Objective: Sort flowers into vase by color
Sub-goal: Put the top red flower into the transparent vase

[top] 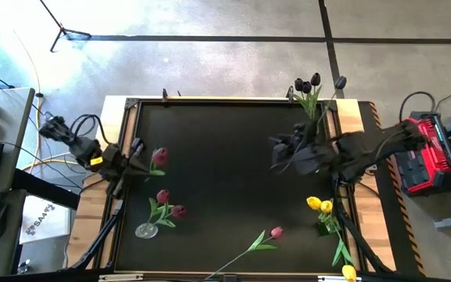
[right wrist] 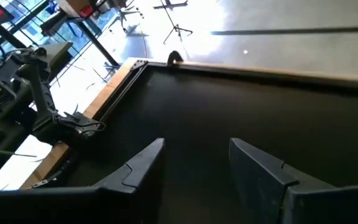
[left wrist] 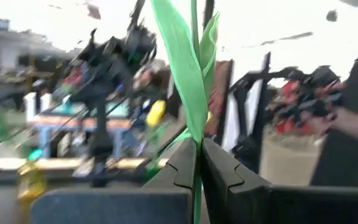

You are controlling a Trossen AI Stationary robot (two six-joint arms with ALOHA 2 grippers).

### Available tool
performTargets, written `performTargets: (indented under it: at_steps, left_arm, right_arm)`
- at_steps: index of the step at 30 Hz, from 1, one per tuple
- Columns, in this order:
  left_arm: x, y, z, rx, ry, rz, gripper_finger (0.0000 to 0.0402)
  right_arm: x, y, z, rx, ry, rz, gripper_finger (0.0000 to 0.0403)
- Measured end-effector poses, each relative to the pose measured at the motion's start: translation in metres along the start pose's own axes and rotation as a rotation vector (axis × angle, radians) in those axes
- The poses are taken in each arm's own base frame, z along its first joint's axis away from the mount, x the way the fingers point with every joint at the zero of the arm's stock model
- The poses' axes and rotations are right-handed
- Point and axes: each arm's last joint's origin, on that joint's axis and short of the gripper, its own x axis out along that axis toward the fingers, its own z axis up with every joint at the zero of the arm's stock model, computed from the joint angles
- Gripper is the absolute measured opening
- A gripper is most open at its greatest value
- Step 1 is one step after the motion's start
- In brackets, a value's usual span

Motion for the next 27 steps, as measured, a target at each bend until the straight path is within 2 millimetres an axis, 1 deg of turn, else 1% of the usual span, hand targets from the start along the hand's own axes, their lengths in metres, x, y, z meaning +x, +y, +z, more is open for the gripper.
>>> performTargets:
  at_steps: [6, 10, 12, 16, 22, 27]
  left_arm:
    - [-0.006, -0.014, -0.026, -0.026, -0.151, -0.097, 0.0000]
    - [-0.014, -0.023, -0.042, -0.088, -0.183, -0.147, 0.0000]
    - [-0.017, -0.027, -0.049, -0.115, -0.177, -0.177, 0.0000]
    - [-0.020, -0.038, -0.053, -0.135, -0.161, -0.226, 0.0000]
    - [-0.018, -0.057, -0.059, -0.177, -0.136, -0.317, 0.0000]
    - [-0.014, -0.075, -0.070, -0.187, -0.109, -0.336, 0.0000]
  right_arm:
    - [0.016, 0.023, -0.034, 0.080, 0.024, -0.009, 0.0167]
    - [0.022, 0.031, -0.048, 0.127, 0.037, -0.010, 0.0167]
    - [0.023, 0.033, -0.051, 0.143, 0.038, -0.006, 0.0167]
    - [0.024, 0.035, -0.050, 0.166, 0.034, 0.006, 0.0167]
    - [0.023, 0.038, -0.049, 0.189, 0.028, 0.025, 0.0167]
    - [0.023, 0.039, -0.049, 0.203, 0.025, 0.037, 0.0167]
